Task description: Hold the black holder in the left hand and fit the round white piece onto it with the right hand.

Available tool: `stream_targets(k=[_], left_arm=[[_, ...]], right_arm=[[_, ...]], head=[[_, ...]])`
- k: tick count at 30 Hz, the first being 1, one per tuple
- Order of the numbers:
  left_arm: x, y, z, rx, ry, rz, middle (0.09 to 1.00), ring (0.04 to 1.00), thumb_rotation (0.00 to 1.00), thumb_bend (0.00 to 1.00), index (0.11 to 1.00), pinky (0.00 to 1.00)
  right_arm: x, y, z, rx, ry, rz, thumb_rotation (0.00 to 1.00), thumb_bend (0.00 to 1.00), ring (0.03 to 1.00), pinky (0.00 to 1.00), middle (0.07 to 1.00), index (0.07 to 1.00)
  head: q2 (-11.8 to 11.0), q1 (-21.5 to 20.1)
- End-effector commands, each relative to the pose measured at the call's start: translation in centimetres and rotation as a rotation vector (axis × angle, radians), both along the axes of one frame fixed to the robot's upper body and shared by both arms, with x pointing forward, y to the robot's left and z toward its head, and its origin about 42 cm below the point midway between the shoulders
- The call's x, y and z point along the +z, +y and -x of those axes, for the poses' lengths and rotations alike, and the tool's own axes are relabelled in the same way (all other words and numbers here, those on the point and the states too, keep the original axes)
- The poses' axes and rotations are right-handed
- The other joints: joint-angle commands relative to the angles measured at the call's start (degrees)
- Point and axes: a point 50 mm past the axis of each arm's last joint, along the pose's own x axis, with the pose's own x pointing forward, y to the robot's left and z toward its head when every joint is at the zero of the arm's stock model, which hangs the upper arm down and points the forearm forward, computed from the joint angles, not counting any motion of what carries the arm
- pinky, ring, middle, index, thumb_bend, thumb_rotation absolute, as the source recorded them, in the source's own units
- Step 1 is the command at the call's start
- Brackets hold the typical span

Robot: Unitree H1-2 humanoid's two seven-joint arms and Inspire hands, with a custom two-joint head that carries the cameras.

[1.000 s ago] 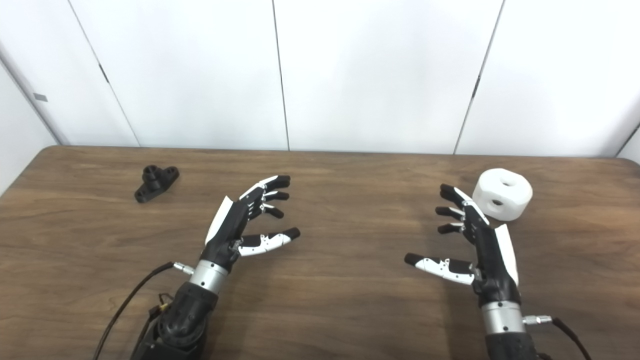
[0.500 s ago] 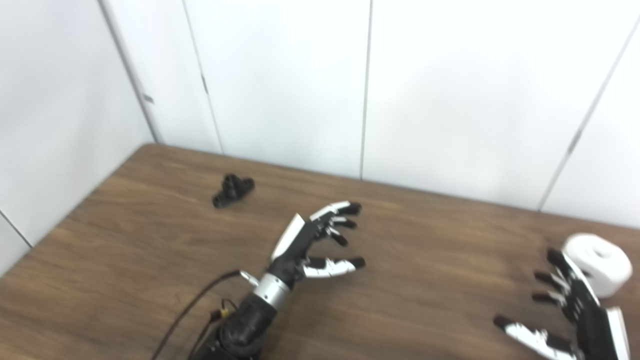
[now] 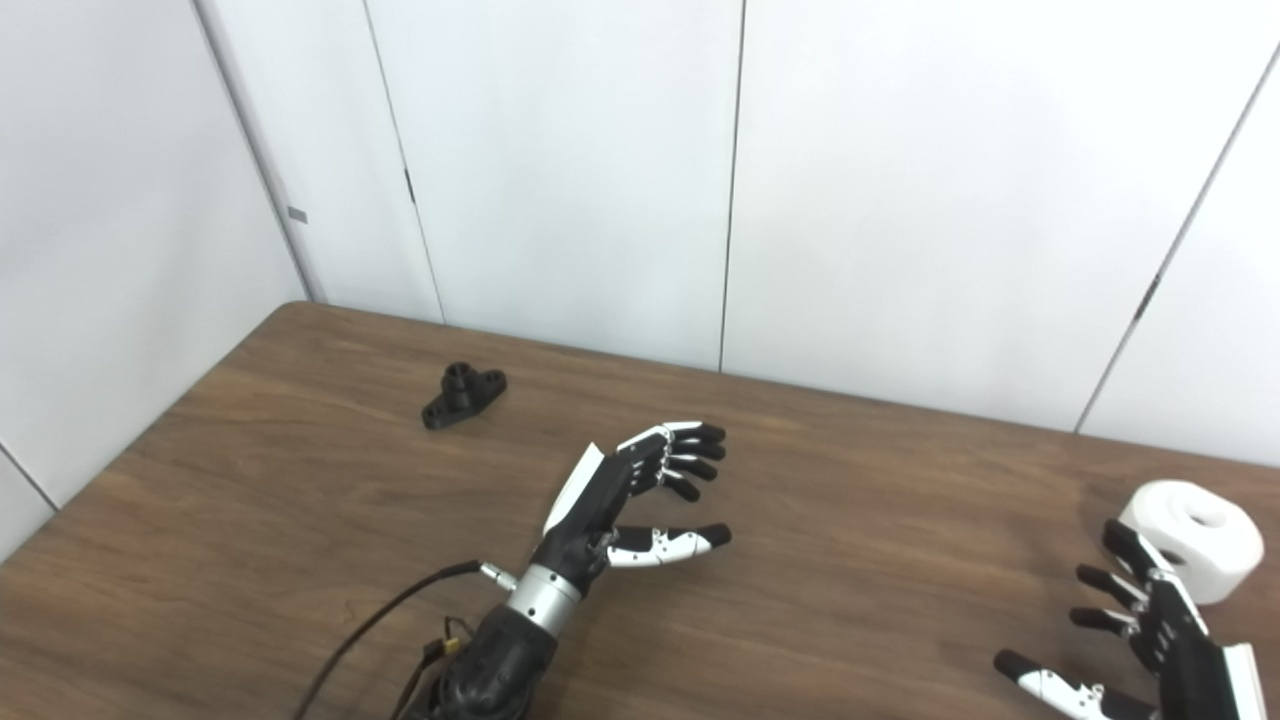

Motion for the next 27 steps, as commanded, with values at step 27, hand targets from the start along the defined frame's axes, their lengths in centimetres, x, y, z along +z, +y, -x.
stream_targets(k=[27], left_arm=[[9.5,13.4,-2.3,0.261,-0.156,-0.328,0.896,0.835,0.01,0.77,0.878,0.67]], right_arm=[[2.0,-0.9,-0.4,-0.008,-0.075,0.013,0.04,0.74,0.756,0.60,0.886,0.867]], head=[[0.6,0.8]])
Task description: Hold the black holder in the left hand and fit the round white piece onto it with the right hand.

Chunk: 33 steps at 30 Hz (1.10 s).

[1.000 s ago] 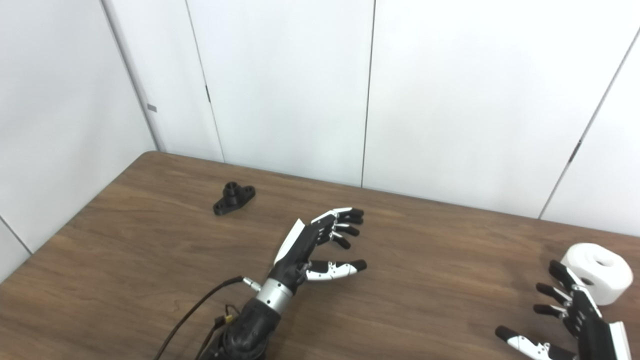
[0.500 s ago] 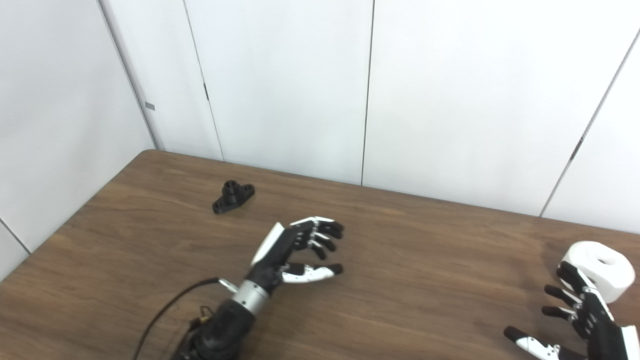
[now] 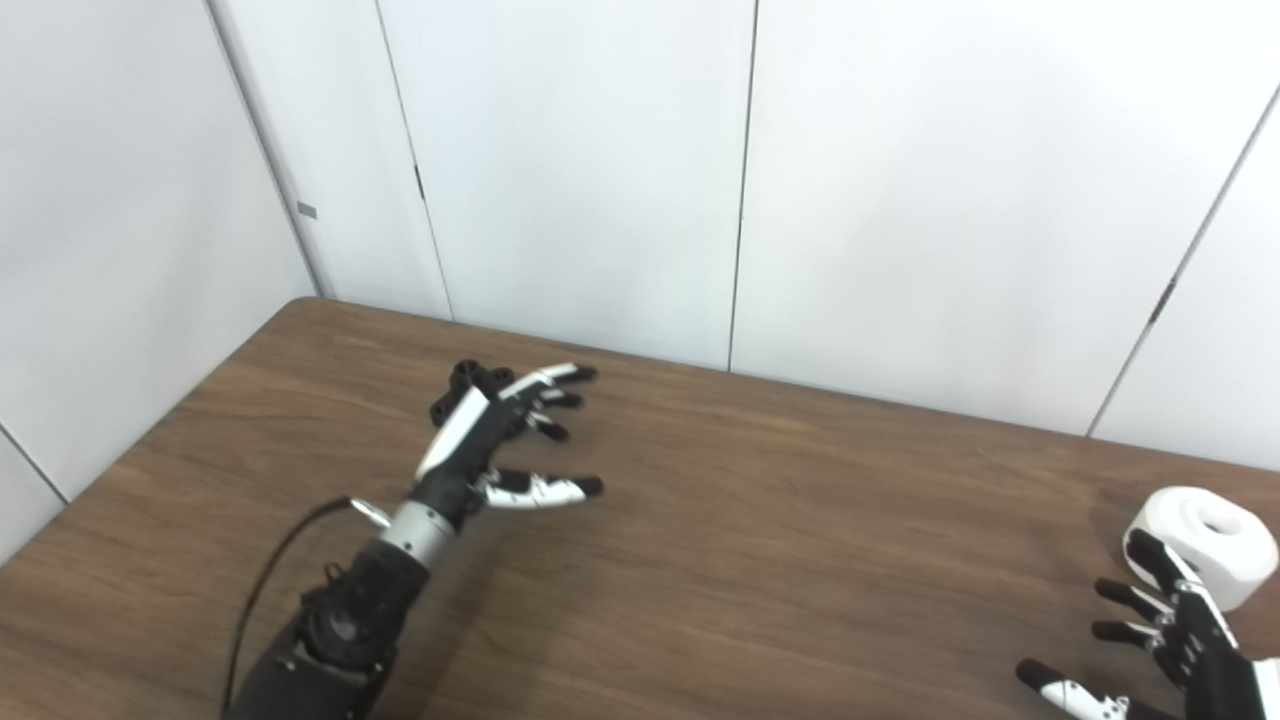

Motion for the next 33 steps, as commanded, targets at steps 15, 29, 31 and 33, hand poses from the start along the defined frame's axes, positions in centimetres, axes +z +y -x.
stream_targets(k=[15,29,31,33], left_arm=[[9.0,7.6,-3.1,0.359,-0.227,-0.268,0.961,0.998,0.11,0.76,0.816,0.93],[8.7,9.7,-5.1,0.496,-0.044,-0.399,1.000,1.000,0.24,0.93,0.815,0.97],[8.5,9.8,-5.4,0.499,0.003,-0.401,1.000,1.000,0.29,0.96,0.830,0.99],[8.3,9.8,-5.7,0.489,0.040,-0.394,1.000,1.000,0.36,0.99,0.836,1.00]], right_arm=[[2.0,-0.2,-0.6,0.002,-0.078,0.017,0.05,0.74,0.739,0.57,0.872,0.854],[2.2,-0.2,-0.3,0.007,-0.079,0.018,0.04,0.72,0.729,0.56,0.888,0.859],[2.2,-0.1,-0.3,0.006,-0.078,0.015,0.04,0.72,0.728,0.56,0.889,0.860],[2.3,-0.1,-0.2,0.006,-0.079,0.012,0.04,0.72,0.723,0.55,0.887,0.859]], head=[[0.0,0.0],[0.6,-0.1],[0.6,-0.1],[0.7,-0.2]])
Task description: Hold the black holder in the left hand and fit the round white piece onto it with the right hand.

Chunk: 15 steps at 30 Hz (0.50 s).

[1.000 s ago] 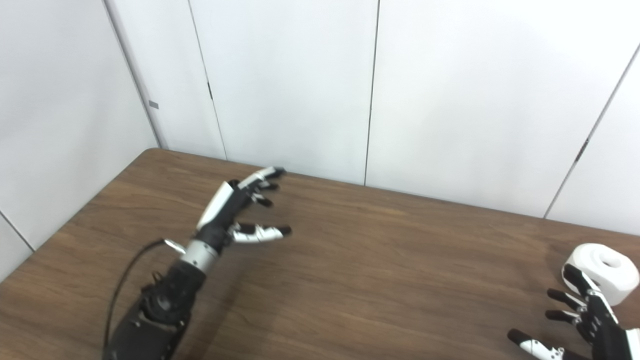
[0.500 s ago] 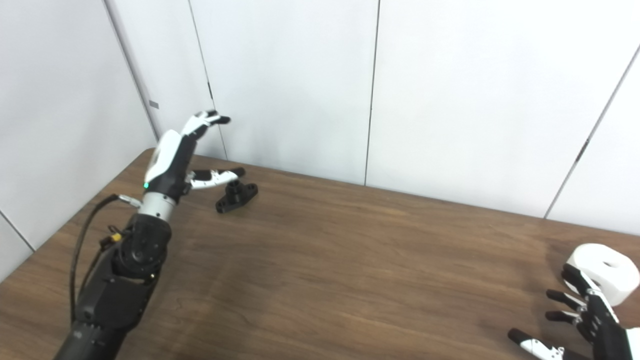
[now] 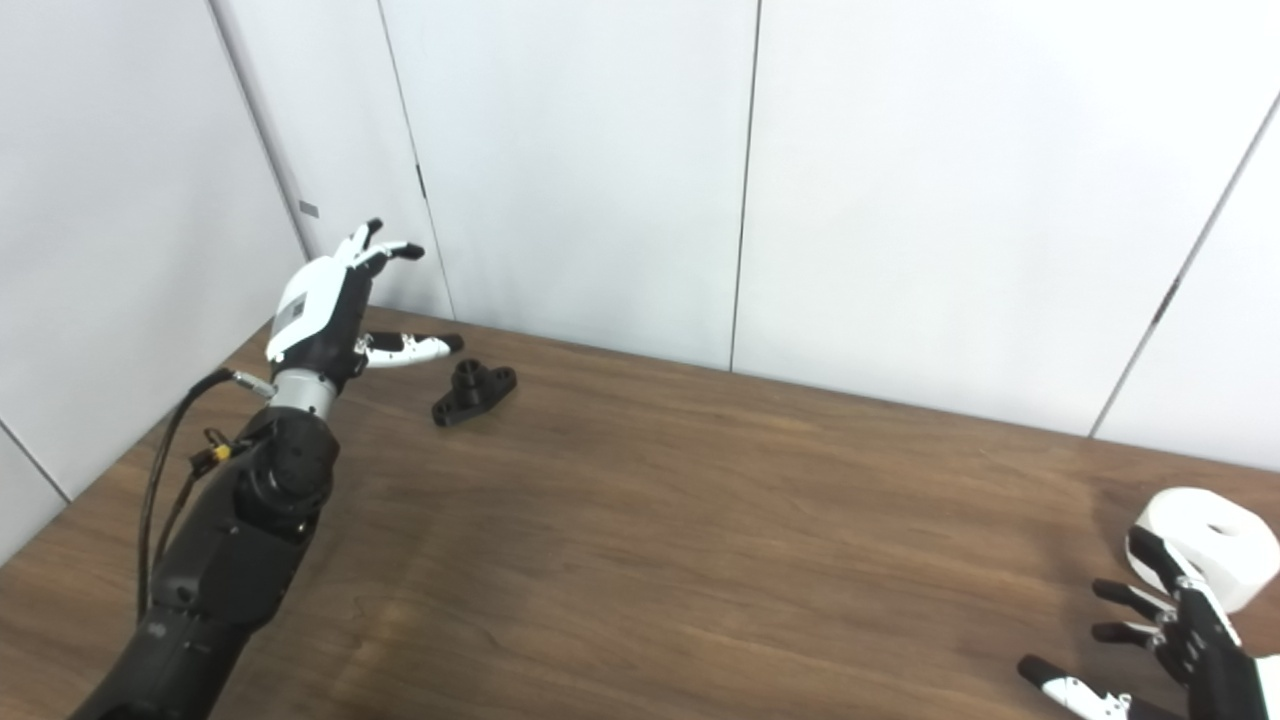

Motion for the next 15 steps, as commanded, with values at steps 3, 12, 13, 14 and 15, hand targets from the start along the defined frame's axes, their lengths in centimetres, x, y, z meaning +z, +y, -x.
stream_targets(k=[3,12,13,14,15], left_arm=[[2.7,0.5,-1.4,0.012,0.000,-0.025,1.000,1.000,0.44,1.00,0.824,1.00],[0.4,0.1,-2.0,0.006,0.105,-0.033,1.000,1.000,0.47,1.00,0.789,1.00],[0.1,0.1,-2.0,0.007,0.118,-0.029,1.000,1.000,0.47,1.00,0.789,1.00],[-0.2,0.1,-2.0,0.010,0.133,-0.030,1.000,1.000,0.49,1.00,0.794,1.00],[-0.4,0.1,-2.1,0.013,0.143,-0.031,1.000,1.000,0.49,1.00,0.796,1.00]], right_arm=[[1.6,-0.3,-0.4,0.009,-0.059,0.002,0.07,0.72,0.720,0.54,0.888,0.859],[1.4,-0.1,-0.4,0.021,-0.054,0.003,0.06,0.75,0.710,0.53,0.883,0.849],[1.5,-0.1,-0.4,0.018,-0.054,0.009,0.05,0.75,0.710,0.53,0.883,0.849],[1.5,-0.1,-0.4,0.015,-0.055,0.015,0.06,0.75,0.708,0.52,0.878,0.848],[1.5,-0.1,-0.3,0.014,-0.055,0.019,0.06,0.75,0.707,0.52,0.877,0.848]], head=[[0.0,-0.1],[0.0,-0.8],[0.0,-0.9],[0.0,-0.9],[0.0,-0.9]])
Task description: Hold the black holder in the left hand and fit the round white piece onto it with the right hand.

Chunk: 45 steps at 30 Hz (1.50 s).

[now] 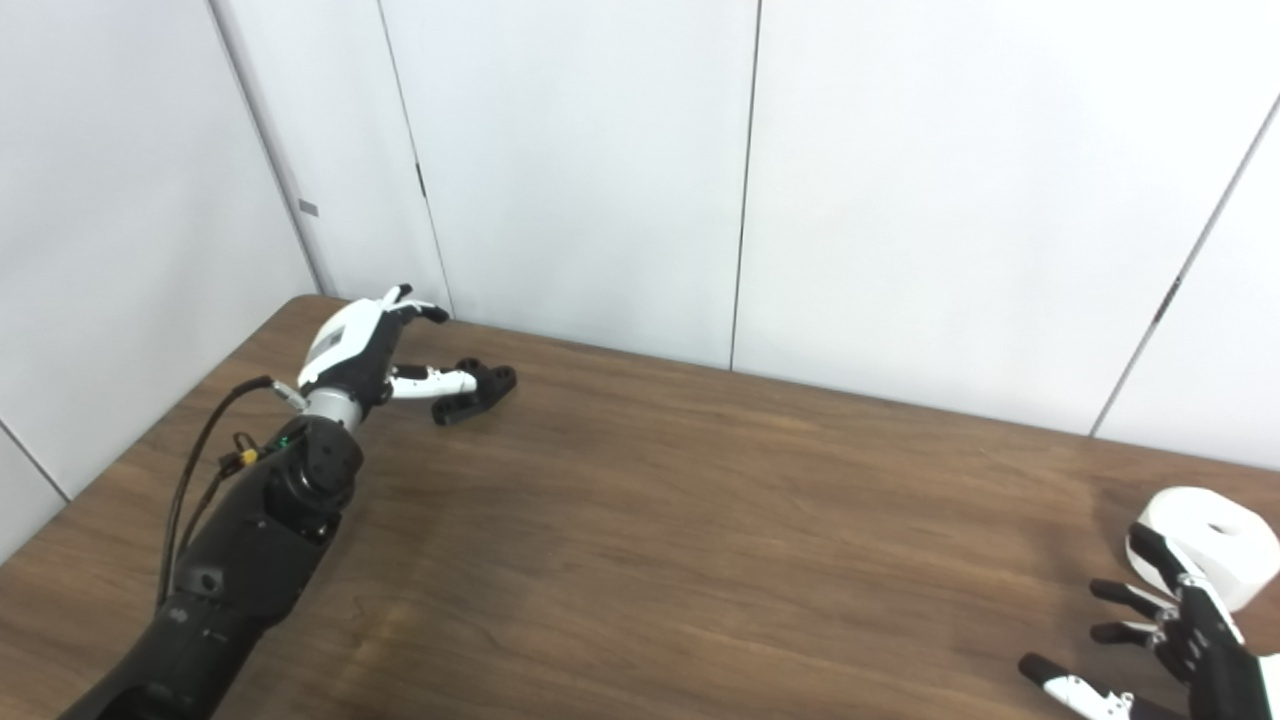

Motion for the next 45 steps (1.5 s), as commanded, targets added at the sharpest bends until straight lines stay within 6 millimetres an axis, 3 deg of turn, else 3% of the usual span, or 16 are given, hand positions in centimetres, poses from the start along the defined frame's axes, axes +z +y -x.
stream_targets(k=[1,16,29,39,45], left_arm=[[2.5,0.9,-0.9,0.015,-0.052,-0.050,1.000,1.000,0.50,1.00,0.798,1.00],[-2.1,1.1,-1.0,0.113,0.005,-0.162,1.000,1.000,0.46,1.00,0.802,1.00],[-4.1,0.7,-0.9,0.153,0.007,-0.143,1.000,1.000,0.43,1.00,0.797,1.00],[-6.0,-1.7,-1.1,0.157,-0.051,0.128,1.000,1.000,0.38,0.98,0.751,1.00],[-7.4,-3.4,-1.2,0.131,-0.059,0.199,1.000,1.000,0.38,0.97,0.729,0.98]], right_arm=[[1.6,-0.1,-0.4,0.005,-0.060,0.021,0.06,0.75,0.705,0.52,0.875,0.847],[1.9,-0.3,0.0,0.007,-0.065,0.011,0.03,0.74,0.688,0.51,0.863,0.836],[2.2,-0.5,0.5,0.022,-0.050,0.000,0.00,0.72,0.695,0.53,0.885,0.853],[2.3,-0.6,0.8,0.017,-0.040,0.009,0.01,0.72,0.696,0.53,0.894,0.856],[2.3,-0.7,0.9,0.009,-0.045,0.025,0.04,0.69,0.685,0.51,0.881,0.847]], head=[[0.0,-0.1],[0.6,-0.3],[1.3,-0.3],[2.0,-0.6],[2.4,-0.9]])
